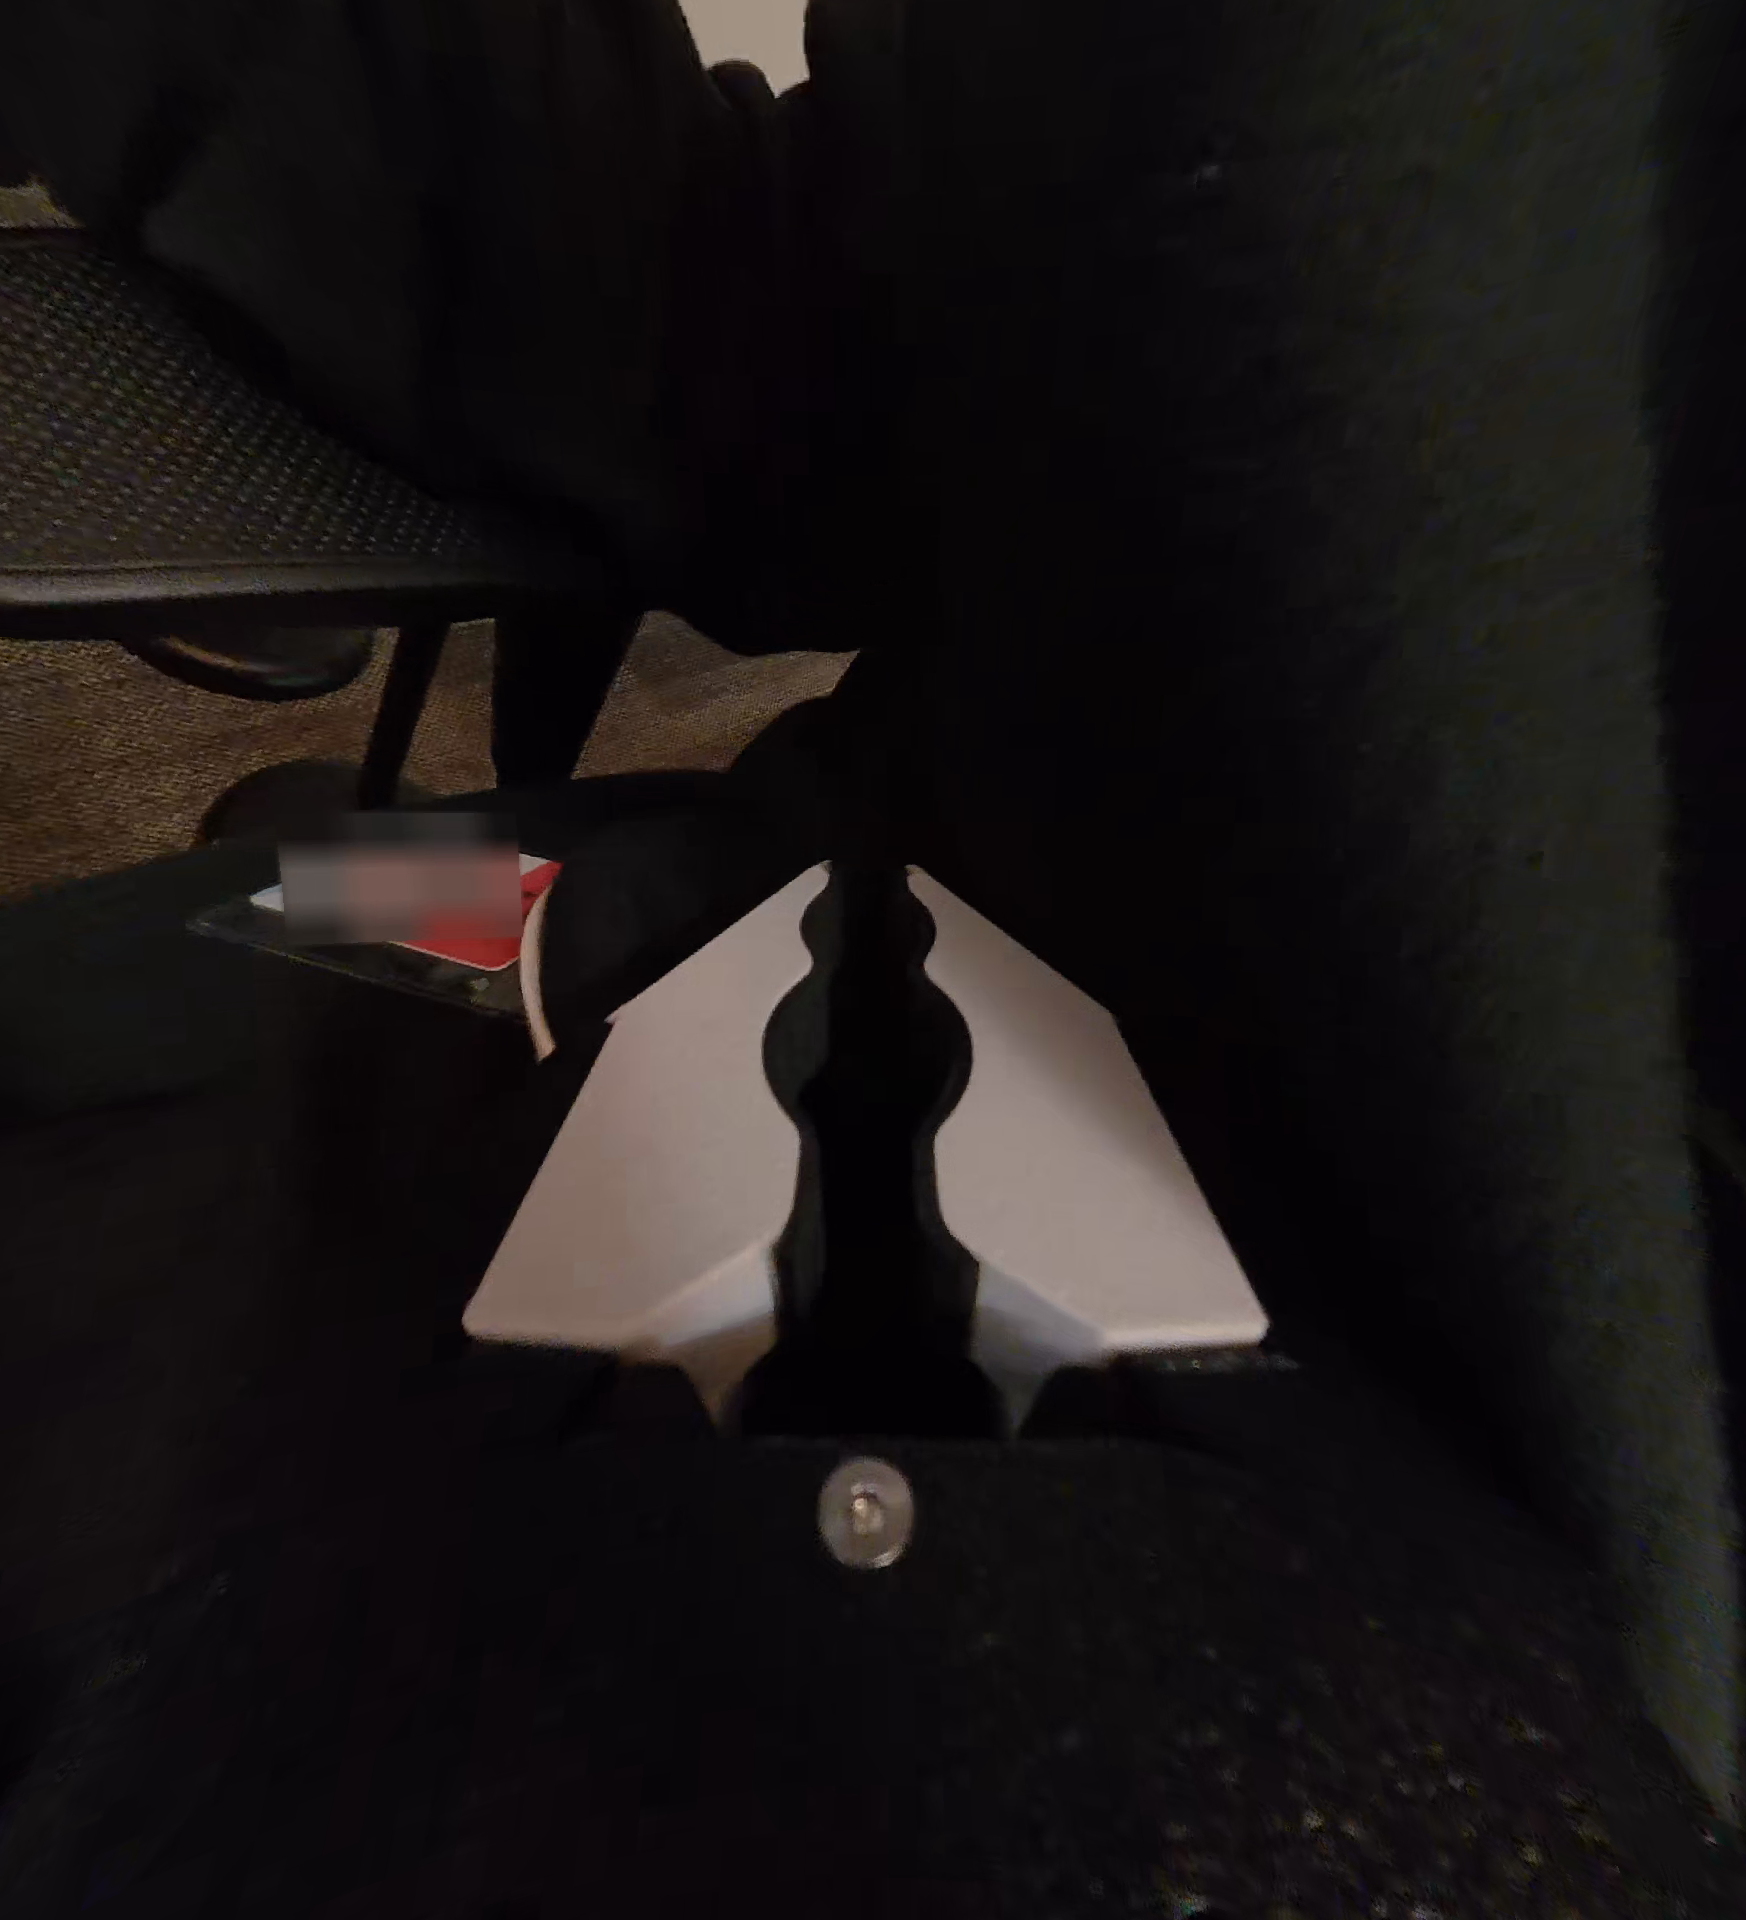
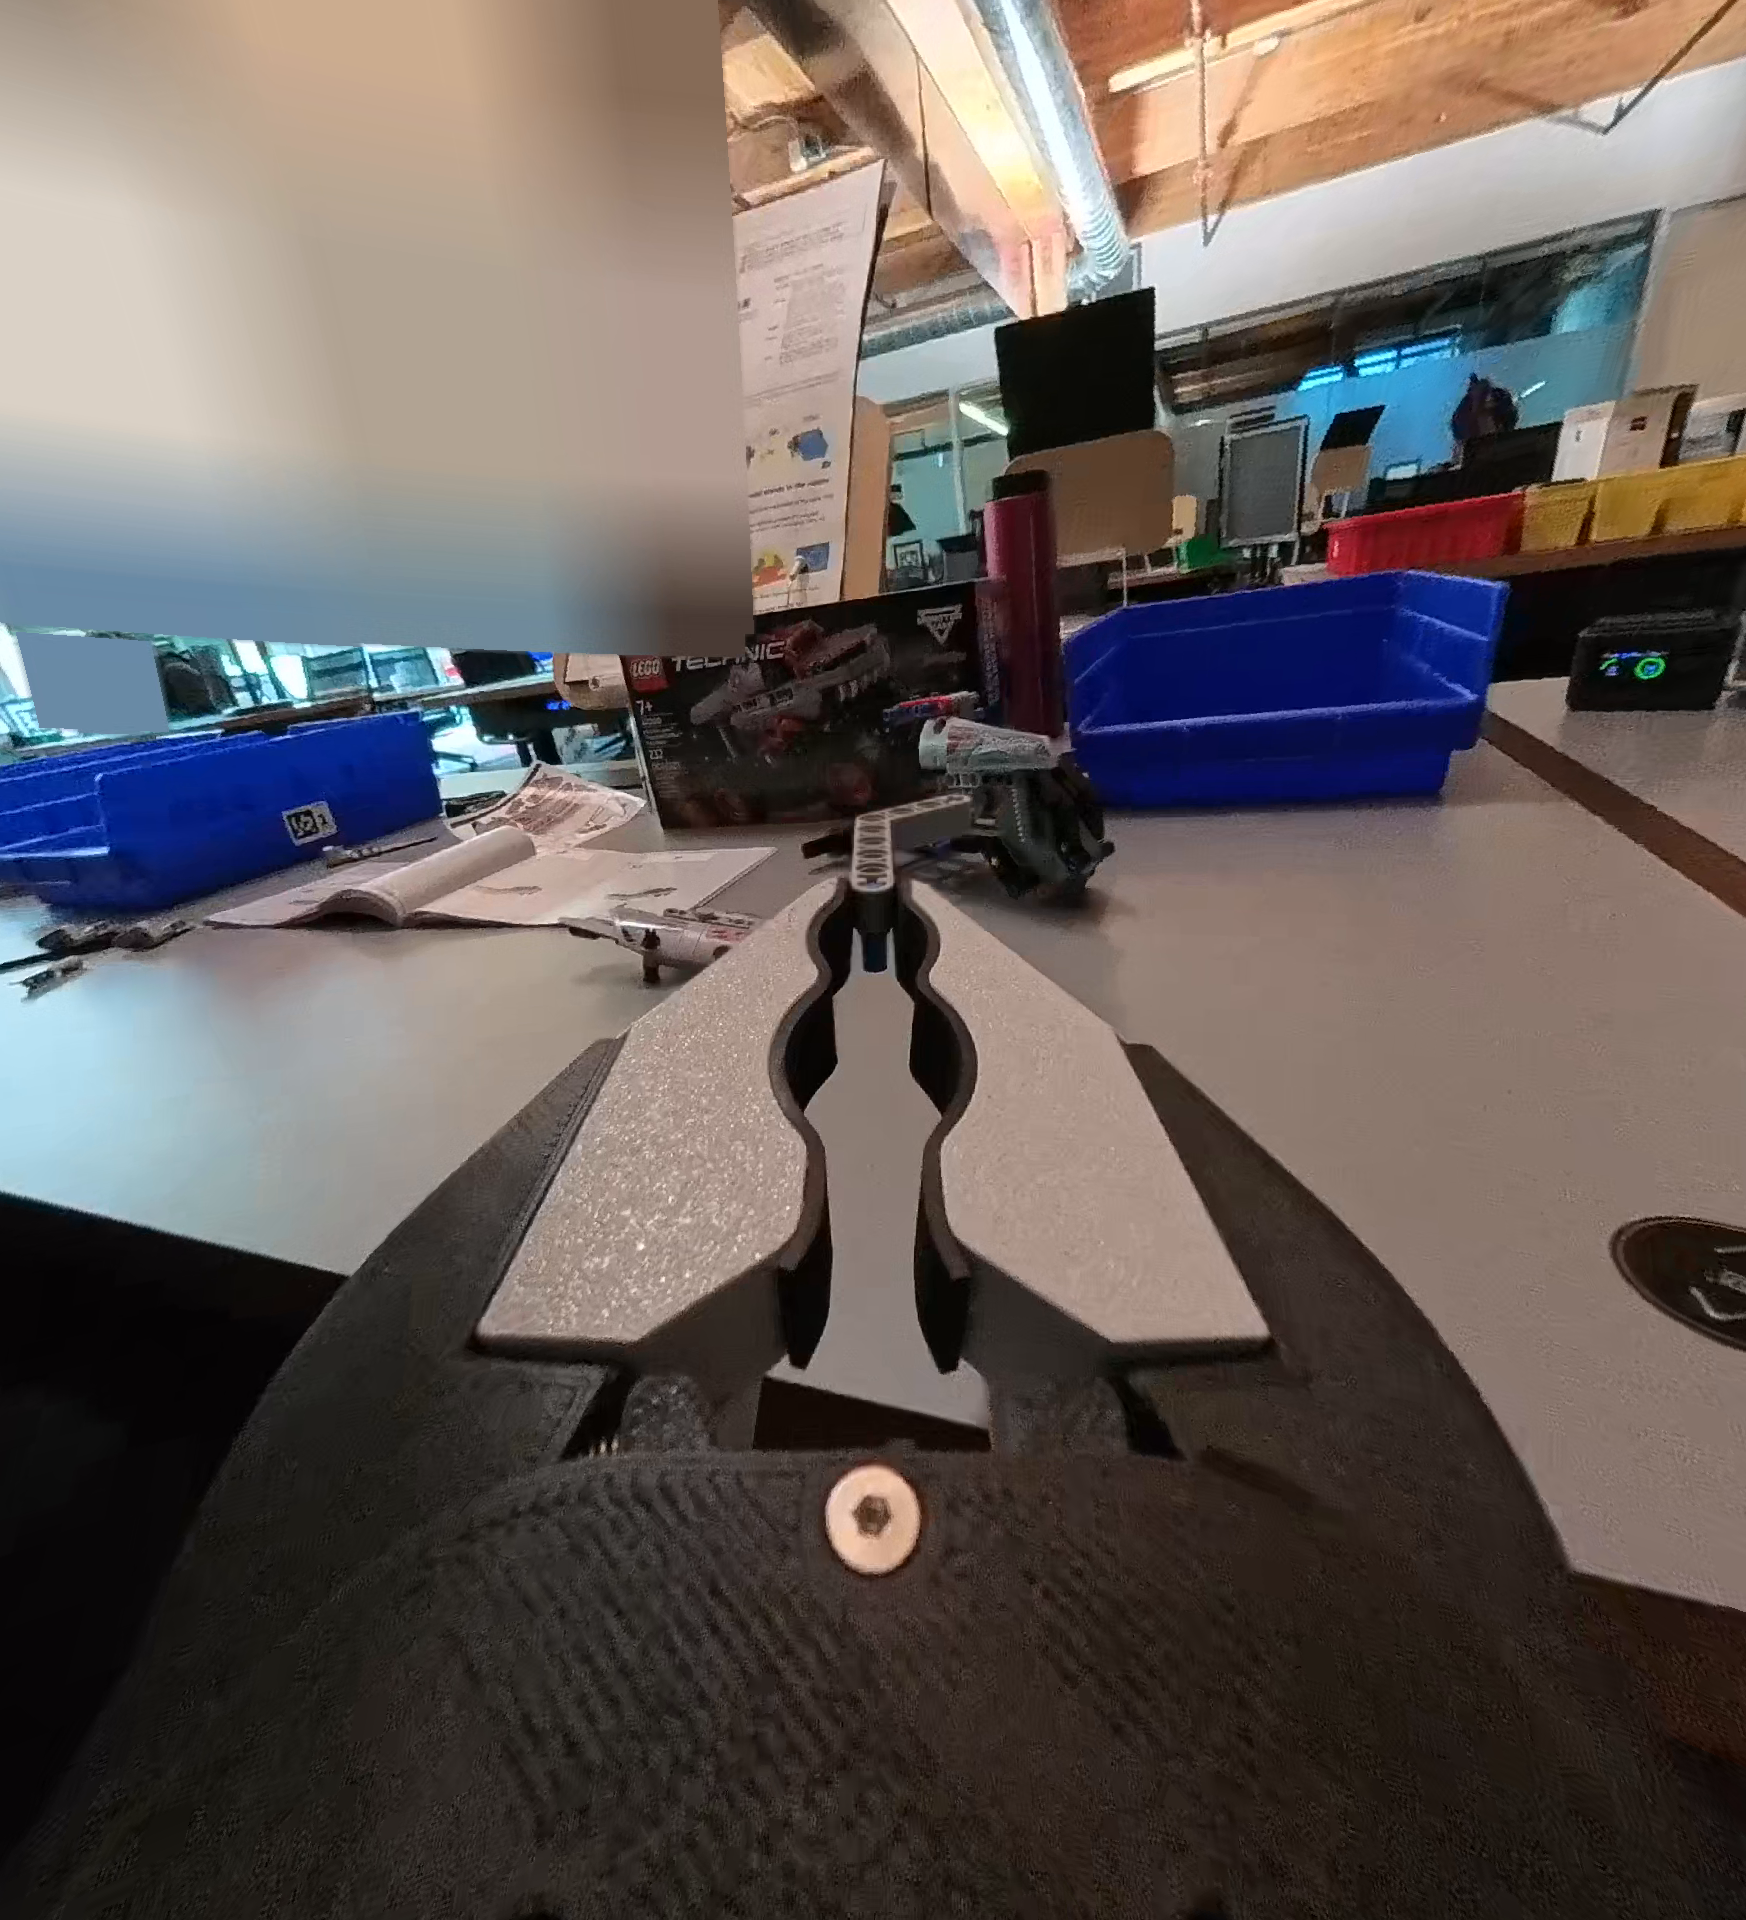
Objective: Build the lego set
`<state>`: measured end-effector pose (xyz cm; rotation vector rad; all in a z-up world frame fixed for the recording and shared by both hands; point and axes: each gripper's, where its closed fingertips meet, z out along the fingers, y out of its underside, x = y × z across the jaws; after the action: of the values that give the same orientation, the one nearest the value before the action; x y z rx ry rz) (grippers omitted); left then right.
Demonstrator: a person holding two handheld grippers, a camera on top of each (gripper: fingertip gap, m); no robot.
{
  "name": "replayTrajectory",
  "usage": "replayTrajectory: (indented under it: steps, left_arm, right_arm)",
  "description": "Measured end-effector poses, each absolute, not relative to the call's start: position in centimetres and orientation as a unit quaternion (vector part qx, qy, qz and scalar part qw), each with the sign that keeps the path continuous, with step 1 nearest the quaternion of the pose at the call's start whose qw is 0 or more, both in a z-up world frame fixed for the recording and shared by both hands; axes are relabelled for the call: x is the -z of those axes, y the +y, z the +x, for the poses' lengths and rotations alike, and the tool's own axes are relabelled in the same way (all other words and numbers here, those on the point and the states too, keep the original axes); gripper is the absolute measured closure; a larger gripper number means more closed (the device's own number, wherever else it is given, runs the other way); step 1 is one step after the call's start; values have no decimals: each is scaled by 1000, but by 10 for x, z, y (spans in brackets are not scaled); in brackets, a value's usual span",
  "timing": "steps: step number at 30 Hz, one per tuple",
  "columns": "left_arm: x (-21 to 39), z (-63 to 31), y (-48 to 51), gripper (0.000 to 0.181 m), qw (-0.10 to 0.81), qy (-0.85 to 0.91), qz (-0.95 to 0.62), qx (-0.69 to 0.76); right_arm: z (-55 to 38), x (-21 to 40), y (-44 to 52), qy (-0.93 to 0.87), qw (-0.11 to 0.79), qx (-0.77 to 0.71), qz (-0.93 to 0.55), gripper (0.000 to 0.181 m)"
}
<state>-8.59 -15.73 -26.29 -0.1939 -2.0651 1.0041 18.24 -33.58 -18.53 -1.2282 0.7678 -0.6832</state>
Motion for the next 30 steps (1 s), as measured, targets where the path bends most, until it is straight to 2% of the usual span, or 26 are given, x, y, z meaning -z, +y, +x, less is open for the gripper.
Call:
replayTrajectory:
  steps: [5,15,20,24,27,30]
  left_arm:
    - [261,-92,-158,164,433,-812,-73,-384]
    - [263,-127,-167,162,466,-801,-58,-372]
    - [237,-154,-176,159,523,-722,-49,-451]
    - [209,-176,-178,146,573,-633,-24,-519]
    - [197,-204,-176,145,563,-617,-55,-547]
    - [180,-232,-170,153,523,-611,-100,-586]
  right_arm:
    - [184,186,-341,354,686,325,-547,175]
    - [163,203,-333,371,681,296,-558,176]
    - [119,226,-328,380,641,284,-603,175]
    - [78,224,-338,380,636,293,-604,175]
    - [59,218,-340,373,641,299,-600,175]
    - [48,217,-337,361,630,306,-615,175]
